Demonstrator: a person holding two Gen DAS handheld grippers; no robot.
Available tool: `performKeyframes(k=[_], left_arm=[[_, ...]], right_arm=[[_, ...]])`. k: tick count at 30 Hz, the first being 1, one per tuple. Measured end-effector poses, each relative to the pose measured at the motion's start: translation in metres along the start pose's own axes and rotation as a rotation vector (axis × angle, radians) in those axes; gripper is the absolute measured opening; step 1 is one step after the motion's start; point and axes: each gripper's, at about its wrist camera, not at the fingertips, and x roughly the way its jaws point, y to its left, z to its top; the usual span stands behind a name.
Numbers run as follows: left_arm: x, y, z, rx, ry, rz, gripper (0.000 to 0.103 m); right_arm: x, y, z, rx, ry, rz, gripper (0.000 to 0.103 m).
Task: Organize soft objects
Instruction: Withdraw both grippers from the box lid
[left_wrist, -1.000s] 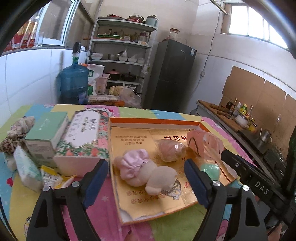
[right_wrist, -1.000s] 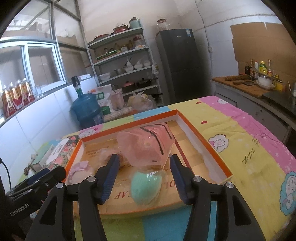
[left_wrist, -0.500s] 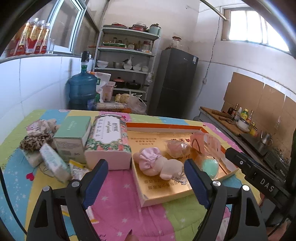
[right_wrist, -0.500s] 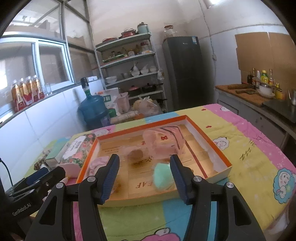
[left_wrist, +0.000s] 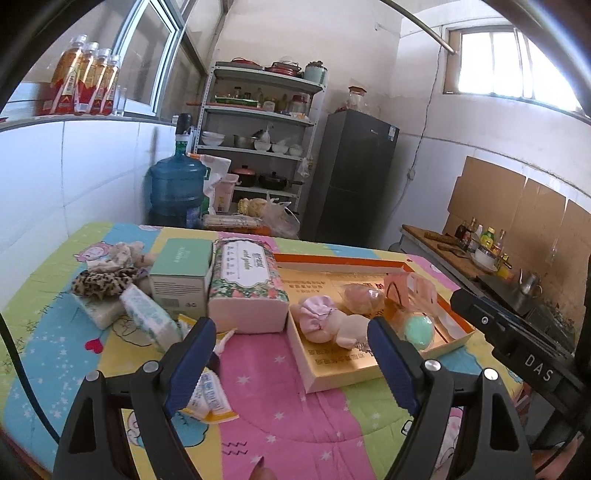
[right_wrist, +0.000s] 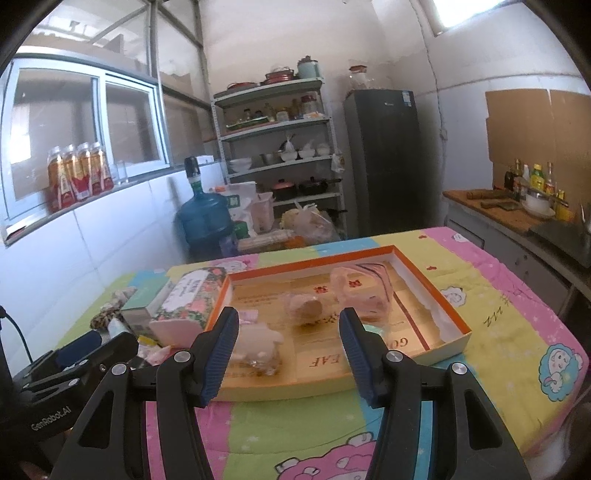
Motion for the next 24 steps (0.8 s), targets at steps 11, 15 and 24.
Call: performKeyframes(k=[11,15,24], left_arm=[[-0.032,0.021,-0.002,0.014,-0.067,0.064,0.084],[-0.043,0.034,-0.003,0.02,-0.087,0.099,0.084],[-0.057,0.067,-0.01,0.005,-0.08,0.136,0.084]], right_arm=[[-0.015,0.037,-0.005,-0.055,-0.016,0.037,0.059],[-0.017,0.051,-0.008,-0.072,-0.017,0.052,0.059],[-0.015,0.077,-0.014,-0.103,-0.006,0.078,0.059]])
